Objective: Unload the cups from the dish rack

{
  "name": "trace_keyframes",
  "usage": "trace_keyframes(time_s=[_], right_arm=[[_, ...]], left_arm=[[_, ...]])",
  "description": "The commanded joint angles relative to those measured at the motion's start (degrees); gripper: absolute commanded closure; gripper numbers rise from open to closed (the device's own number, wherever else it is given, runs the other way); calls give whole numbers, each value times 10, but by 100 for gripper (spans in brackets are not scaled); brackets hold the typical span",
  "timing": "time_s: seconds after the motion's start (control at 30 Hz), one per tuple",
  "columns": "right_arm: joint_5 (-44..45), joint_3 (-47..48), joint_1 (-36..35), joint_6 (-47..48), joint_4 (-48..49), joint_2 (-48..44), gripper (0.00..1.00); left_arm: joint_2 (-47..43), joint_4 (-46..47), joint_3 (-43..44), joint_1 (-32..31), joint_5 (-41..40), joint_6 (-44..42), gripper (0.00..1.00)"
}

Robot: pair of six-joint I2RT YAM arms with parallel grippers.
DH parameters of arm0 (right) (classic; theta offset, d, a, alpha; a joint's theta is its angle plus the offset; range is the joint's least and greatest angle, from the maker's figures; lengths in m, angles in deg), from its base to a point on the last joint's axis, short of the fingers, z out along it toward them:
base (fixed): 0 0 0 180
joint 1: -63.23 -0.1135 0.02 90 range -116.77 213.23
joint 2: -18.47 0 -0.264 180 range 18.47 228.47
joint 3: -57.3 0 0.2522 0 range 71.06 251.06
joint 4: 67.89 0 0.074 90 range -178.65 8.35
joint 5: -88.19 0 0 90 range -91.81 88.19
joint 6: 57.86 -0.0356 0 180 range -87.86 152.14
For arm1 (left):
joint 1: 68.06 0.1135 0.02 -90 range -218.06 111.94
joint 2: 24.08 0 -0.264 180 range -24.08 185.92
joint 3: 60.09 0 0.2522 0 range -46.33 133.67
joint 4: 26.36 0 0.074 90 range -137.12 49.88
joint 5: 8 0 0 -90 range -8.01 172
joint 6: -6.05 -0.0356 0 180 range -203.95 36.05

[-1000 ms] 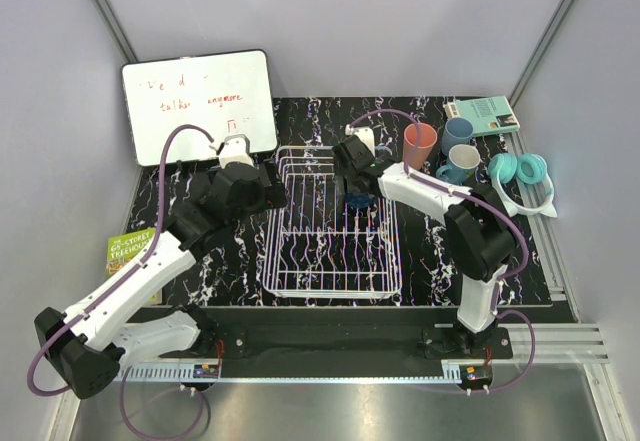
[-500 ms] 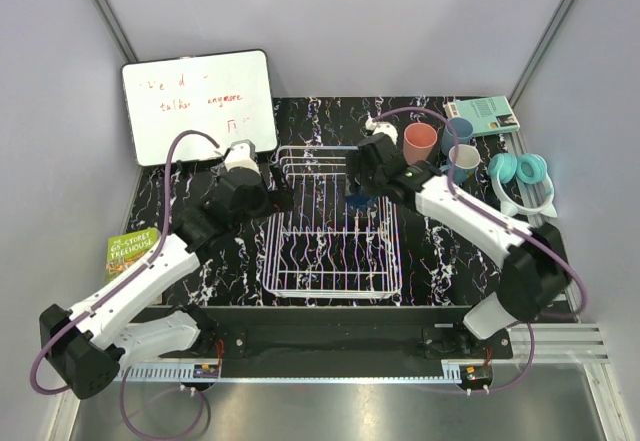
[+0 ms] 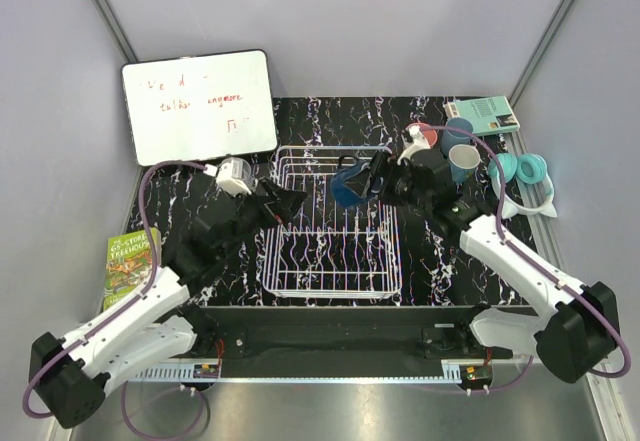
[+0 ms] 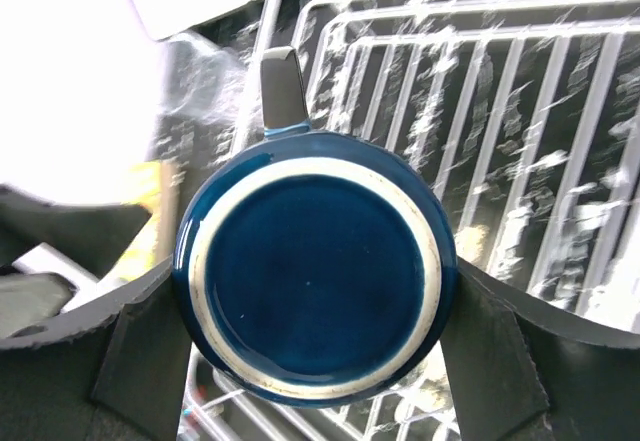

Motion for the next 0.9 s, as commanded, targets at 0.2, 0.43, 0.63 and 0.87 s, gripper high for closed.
trace_keyframes(time_s=[0.2,0.43,0.63,0.87], right_arm=[[-216,-157,51,-261,494,-27,100],[-244,-183,54,-345,626,8,100],[-256,-178,54,-356,645,19,100],[-259,-182,54,-355,641,17,100]], left_arm=[[-21,361,-98,-1,130,71,4],[27,460,-125,-2,158,99,28],[62,474,-103,-5,173,95,31],[81,476,-66,-16,174,85,30]])
